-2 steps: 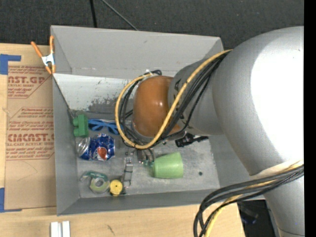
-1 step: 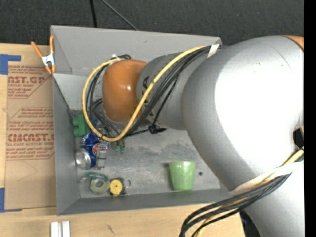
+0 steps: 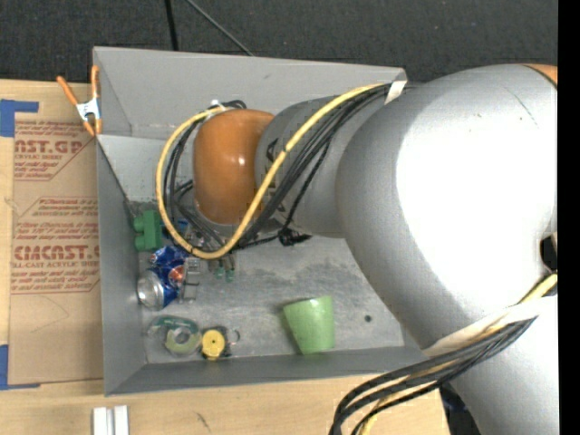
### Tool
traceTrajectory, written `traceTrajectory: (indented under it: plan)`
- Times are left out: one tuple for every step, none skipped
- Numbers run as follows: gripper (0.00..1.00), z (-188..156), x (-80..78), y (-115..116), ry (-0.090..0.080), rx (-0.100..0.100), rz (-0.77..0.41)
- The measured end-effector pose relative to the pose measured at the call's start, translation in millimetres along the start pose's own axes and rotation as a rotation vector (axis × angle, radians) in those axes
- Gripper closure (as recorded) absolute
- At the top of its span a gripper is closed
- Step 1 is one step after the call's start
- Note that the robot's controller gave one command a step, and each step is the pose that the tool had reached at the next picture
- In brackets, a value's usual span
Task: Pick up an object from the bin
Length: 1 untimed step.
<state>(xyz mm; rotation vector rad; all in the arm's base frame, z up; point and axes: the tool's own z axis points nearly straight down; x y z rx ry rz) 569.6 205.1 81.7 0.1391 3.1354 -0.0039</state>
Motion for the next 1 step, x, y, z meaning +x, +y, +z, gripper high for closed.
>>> traceTrajectory:
  plan:
    - [1.00,-136.0,-5.5,21.3,-0.006,-0.008,-0.004]
